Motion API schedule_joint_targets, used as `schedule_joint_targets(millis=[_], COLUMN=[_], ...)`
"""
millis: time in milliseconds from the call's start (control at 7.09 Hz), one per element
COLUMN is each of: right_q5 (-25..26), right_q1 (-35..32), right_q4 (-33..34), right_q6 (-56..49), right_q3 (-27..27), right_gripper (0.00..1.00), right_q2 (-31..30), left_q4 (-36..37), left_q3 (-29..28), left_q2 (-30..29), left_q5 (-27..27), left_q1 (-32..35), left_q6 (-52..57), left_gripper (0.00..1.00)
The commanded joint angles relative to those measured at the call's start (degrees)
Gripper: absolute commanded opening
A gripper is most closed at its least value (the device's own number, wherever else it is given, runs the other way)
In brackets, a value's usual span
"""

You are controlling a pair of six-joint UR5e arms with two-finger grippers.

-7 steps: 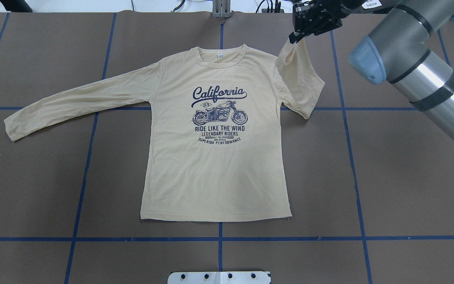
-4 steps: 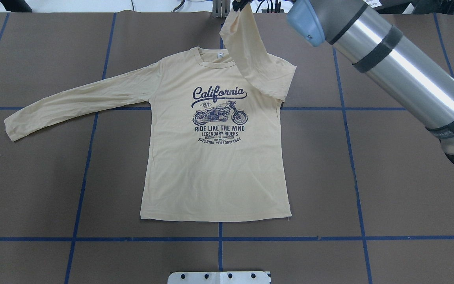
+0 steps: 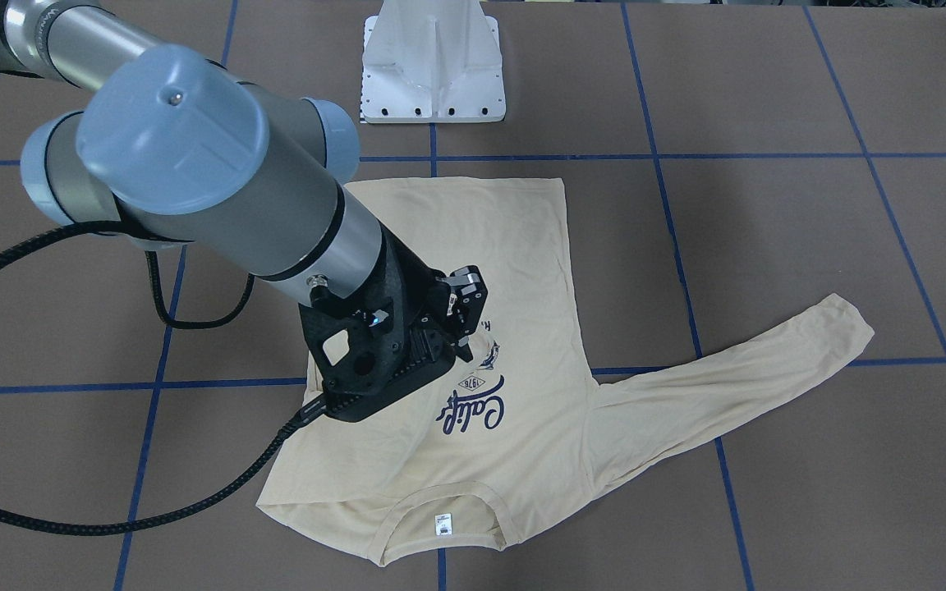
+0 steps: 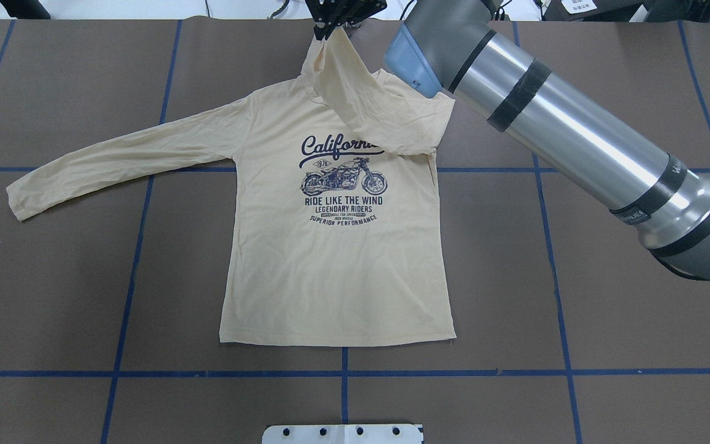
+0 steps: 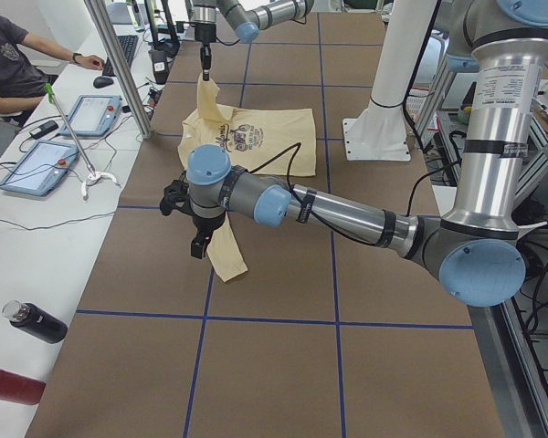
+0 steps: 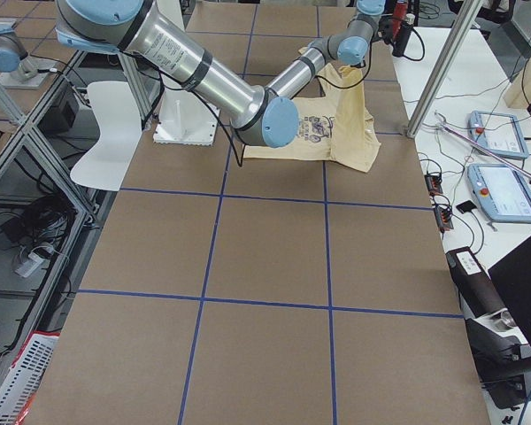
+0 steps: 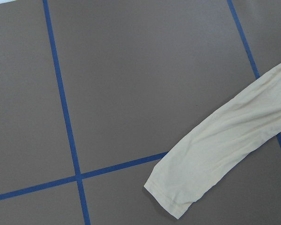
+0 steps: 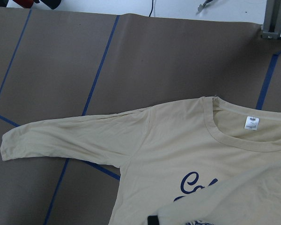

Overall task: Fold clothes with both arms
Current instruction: 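Lift the sleeve cuff with the right gripper and carry it across the shirt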

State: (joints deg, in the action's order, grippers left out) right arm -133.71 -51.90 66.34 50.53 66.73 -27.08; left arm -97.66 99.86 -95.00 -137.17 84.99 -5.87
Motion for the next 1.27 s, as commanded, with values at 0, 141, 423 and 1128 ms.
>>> schedule_joint_targets(millis=[0, 141, 423, 1128], right_q5=[4.2, 7.6, 12.8, 25.6], right_q1=[3.0, 5.4, 9.3, 13.1], right_q4=[-0.2, -0.9, -4.4, -11.7], right_q6=[0.0, 0.0, 0.1, 0.4], right_q3=[-2.5, -3.9, -11.2, -25.3], right_gripper=[0.0, 0.0, 0.0, 0.0], right_q2=[0.1, 0.5, 4.4, 13.1], left_q4=[-0.2, -0.2, -0.1, 0.0], left_q3=[-1.5, -3.2, -4.9, -7.7], left_q2=[-0.9, -2.0, -4.6, -7.7], left_q5=[0.0, 0.0, 0.1, 0.1], left_q1=[-0.1, -0.1, -0.2, -0.2], left_q6=[0.1, 0.2, -1.0, -2.6], left_gripper=[1.0, 1.0, 1.0, 1.0])
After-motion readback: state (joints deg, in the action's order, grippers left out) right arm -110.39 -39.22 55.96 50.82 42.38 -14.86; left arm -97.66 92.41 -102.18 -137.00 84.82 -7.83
